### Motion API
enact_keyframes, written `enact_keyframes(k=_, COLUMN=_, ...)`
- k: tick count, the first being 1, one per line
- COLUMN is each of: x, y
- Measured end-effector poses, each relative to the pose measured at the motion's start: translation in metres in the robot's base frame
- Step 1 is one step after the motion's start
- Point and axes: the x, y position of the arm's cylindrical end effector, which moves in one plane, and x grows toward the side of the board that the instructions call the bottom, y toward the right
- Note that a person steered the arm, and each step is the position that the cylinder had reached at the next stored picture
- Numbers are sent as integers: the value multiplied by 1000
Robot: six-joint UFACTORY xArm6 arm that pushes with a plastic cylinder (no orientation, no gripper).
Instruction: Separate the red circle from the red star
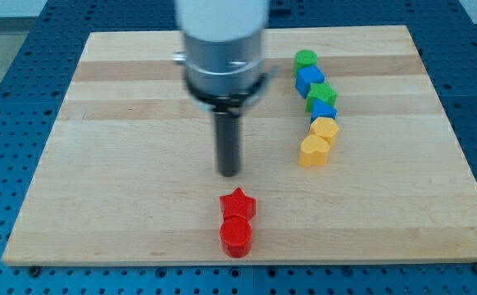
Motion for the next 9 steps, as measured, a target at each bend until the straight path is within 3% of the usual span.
enact_keyframes(k=1, x=14, y=-74)
enact_keyframes(k=2, x=83, y=-98)
enact_keyframes(k=3, x=117, y=-94)
enact_keyframes(k=6, x=118, y=-78)
enact_keyframes(k=7, x=111, y=-27)
enact_keyframes(k=8, x=84, y=7)
enact_keyframes(k=9, x=60, y=6)
